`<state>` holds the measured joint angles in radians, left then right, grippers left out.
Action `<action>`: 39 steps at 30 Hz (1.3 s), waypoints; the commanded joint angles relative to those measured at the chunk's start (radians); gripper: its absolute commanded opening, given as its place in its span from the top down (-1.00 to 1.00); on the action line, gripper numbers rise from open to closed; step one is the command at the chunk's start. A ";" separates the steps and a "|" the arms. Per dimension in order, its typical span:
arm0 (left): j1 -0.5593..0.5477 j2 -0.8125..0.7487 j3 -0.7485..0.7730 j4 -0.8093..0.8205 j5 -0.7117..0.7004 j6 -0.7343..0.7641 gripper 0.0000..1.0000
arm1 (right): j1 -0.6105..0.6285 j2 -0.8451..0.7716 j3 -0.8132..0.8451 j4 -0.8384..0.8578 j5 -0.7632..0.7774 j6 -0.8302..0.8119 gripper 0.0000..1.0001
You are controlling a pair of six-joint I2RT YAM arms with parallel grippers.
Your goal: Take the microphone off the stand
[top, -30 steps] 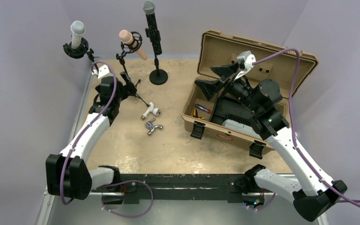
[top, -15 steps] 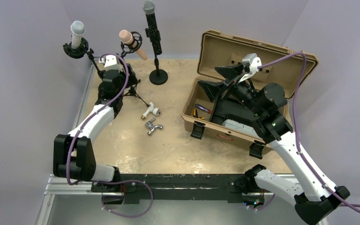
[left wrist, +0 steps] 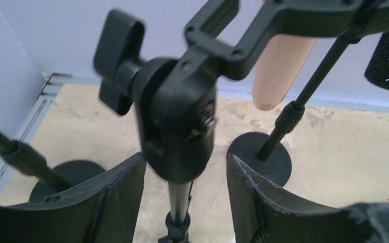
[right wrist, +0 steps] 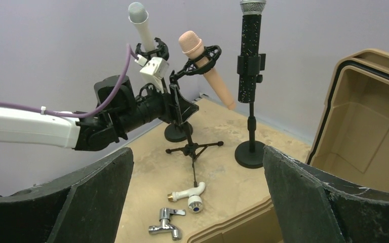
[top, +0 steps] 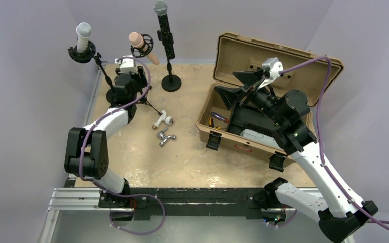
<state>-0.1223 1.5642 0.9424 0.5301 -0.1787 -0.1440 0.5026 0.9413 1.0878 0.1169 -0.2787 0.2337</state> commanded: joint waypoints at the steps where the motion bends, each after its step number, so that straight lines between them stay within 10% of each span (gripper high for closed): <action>1: 0.009 0.021 -0.006 0.230 0.063 0.070 -0.10 | -0.003 -0.016 -0.002 -0.007 0.021 -0.014 -0.95; 16: 0.009 -0.078 -0.112 0.175 -0.019 0.100 0.77 | -0.003 0.005 -0.021 0.015 -0.002 0.007 -0.93; 39: 0.007 -0.459 -0.311 -0.191 -0.205 -0.096 1.00 | -0.003 0.016 -0.059 0.055 -0.039 0.018 -0.93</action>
<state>-0.1188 1.1976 0.6685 0.4011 -0.3393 -0.1394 0.5026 0.9501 1.0260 0.1215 -0.2840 0.2436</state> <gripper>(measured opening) 0.130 0.964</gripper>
